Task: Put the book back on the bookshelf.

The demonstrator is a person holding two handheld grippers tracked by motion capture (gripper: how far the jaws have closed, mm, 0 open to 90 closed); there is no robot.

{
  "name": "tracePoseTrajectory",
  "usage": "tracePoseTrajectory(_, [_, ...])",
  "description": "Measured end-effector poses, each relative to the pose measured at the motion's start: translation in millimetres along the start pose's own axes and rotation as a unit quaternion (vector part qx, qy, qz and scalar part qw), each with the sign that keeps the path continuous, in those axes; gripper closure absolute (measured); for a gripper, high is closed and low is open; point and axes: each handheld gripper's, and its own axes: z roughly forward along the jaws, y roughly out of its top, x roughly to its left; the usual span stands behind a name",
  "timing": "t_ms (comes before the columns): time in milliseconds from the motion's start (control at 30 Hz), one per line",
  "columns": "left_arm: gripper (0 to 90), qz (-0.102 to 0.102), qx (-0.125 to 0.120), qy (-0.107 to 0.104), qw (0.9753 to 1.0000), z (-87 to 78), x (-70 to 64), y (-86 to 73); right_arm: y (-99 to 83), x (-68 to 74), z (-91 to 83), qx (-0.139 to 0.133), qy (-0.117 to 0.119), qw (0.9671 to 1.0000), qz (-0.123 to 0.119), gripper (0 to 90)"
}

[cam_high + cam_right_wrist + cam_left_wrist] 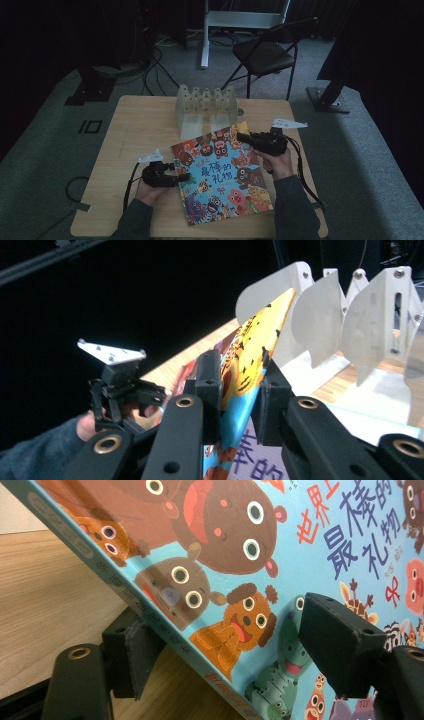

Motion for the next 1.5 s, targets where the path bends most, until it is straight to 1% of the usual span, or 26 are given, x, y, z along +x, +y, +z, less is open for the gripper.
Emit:
tracePoseTrajectory(100, [29.8, 0.002, -0.002, 0.002, 1.0, -2.6, 0.0, 0.8, -0.7, -2.0, 0.1, 0.007, -0.005, 1.0, -0.003, 73.5])
tracePoseTrajectory(167, [32.2, 0.004, -0.004, 0.008, 0.9999, -5.6, -0.5, 2.3, -1.2, -1.3, 1.7, 0.02, -0.026, 0.9994, -0.013, 69.6])
tracePoseTrajectory(200, [33.4, 0.007, -0.006, 0.012, 0.9999, -7.2, -1.0, 3.7, -1.4, -1.2, 2.2, 0.023, -0.031, 0.9992, -0.014, 69.1])
tracePoseTrajectory(233, [34.0, 0.01, -0.007, 0.014, 0.9998, -8.3, -1.6, 4.8, -1.4, -1.3, 2.1, 0.02, -0.03, 0.9992, -0.014, 68.9])
tracePoseTrajectory(300, [35.4, 0.018, -0.009, 0.023, 0.9995, -11.8, -3.1, 8.9, -0.8, 0.0, 2.0, 0.018, -0.036, 0.999, -0.02, 67.1])
tracePoseTrajectory(400, [40.4, 0.026, -0.022, 0.033, 0.9989, -18.7, -3.8, 15.2, 0.5, 3.0, 4.0, 0.027, -0.063, 0.997, -0.036, 61.0])
tracePoseTrajectory(433, [42.0, 0.028, -0.026, 0.036, 0.9986, -20.1, -4.2, 16.3, 1.0, 3.9, 4.8, 0.03, -0.071, 0.9962, -0.04, 60.3])
tracePoseTrajectory(500, [43.1, 0.037, -0.029, 0.046, 0.9978, -23.4, -6.5, 19.4, 1.9, 4.4, 5.2, 0.031, -0.074, 0.9958, -0.043, 58.5])
tracePoseTrajectory(533, [43.7, 0.04, -0.031, 0.05, 0.9975, -24.6, -7.4, 20.5, 2.2, 5.6, 6.1, 0.038, -0.082, 0.9947, -0.05, 56.5])
tracePoseTrajectory(567, [44.4, 0.04, -0.031, 0.05, 0.9975, -24.6, -7.4, 20.5, 2.2, 5.6, 6.1, 0.038, -0.082, 0.9947, -0.05, 56.5])
tracePoseTrajectory(633, [45.8, 0.047, -0.035, 0.06, 0.9964, -28.7, -10.1, 25.0, 2.2, 7.3, 8.4, 0.047, -0.095, 0.9926, -0.058, 53.7])
tracePoseTrajectory(800, [51.0, 0.061, -0.049, 0.069, 0.9945, -36.4, -14.5, 31.5, 1.6, 6.3, 8.5, 0.046, -0.1, 0.9921, -0.061, 51.5])
tracePoseTrajectory(900, [54.3, 0.073, -0.059, 0.078, 0.9925, -41.3, -18.2, 36.1, 0.4, 7.1, 7.8, 0.038, -0.103, 0.9914, -0.071, 50.3])
tracePoseTrajectory(933, [55.2, 0.079, -0.063, 0.083, 0.9914, -43.5, -20.1, 38.2, 0.4, 7.5, 7.8, 0.036, -0.104, 0.9912, -0.074, 50.0])
tracePoseTrajectory(967, [56.1, 0.079, -0.063, 0.083, 0.9914, -43.5, -20.1, 38.2, 0.4, 7.5, 7.8, 0.036, -0.104, 0.9912, -0.074, 50.0])
tracePoseTrajectory(1000, [56.1, 0.091, -0.069, 0.092, 0.9892, -47.0, -23.2, 41.9, 0.5, 8.1, 7.8, 0.036, -0.106, 0.9907, -0.078, 49.7])
tracePoseTrajectory(1033, [57.9, 0.095, -0.07, 0.095, 0.9884, -47.9, -24.2, 42.8, 0.9, 9.2, 8.1, 0.037, -0.109, 0.9899, -0.083, 49.1])
tracePoseTrajectory(1133, [60.2, 0.114, -0.078, 0.11, 0.9843, -53.1, -30.0, 48.2, 1.3, 10.9, 8.3, 0.034, -0.111, 0.989, -0.092, 48.9])
tracePoseTrajectory(1167, [61.1, 0.12, -0.082, 0.116, 0.9826, -55.0, -32.0, 50.1, 1.3, 11.7, 8.4, 0.032, -0.114, 0.9885, -0.095, 48.8])
tracePoseTrajectory(1267, [62.5, 0.133, -0.088, 0.13, 0.9786, -58.1, -34.5, 53.4, 1.4, 14.4, 8.3, 0.024, -0.115, 0.9873, -0.106, 49.9])
tracePoseTrajectory(1300, [63.1, 0.135, -0.091, 0.133, 0.9777, -58.7, -34.9, 53.9, 2.0, 16.1, 8.4, 0.021, -0.117, 0.9868, -0.11, 50.1])
tracePoseTrajectory(1333, [63.4, 0.14, -0.093, 0.139, 0.976, -59.4, -35.5, 54.2, 2.3, 16.5, 8.5, 0.02, -0.118, 0.9864, -0.113, 50.3])
tracePoseTrajectory(1400, [64.4, 0.142, -0.099, 0.143, 0.9745, -61.2, -35.7, 54.9, 2.8, 18.2, 9.0, 0.016, -0.12, 0.9853, -0.121, 50.4])
tracePoseTrajectory(1433, [64.7, 0.145, -0.101, 0.146, 0.9734, -61.6, -35.9, 55.0, 3.2, 18.6, 9.3, 0.016, -0.119, 0.9853, -0.121, 50.4])
tracePoseTrajectory(1500, [65.2, 0.146, -0.104, 0.146, 0.9728, -62.5, -35.9, 54.9, 3.8, 19.5, 10.2, 0.015, -0.121, 0.985, -0.123, 50.1])
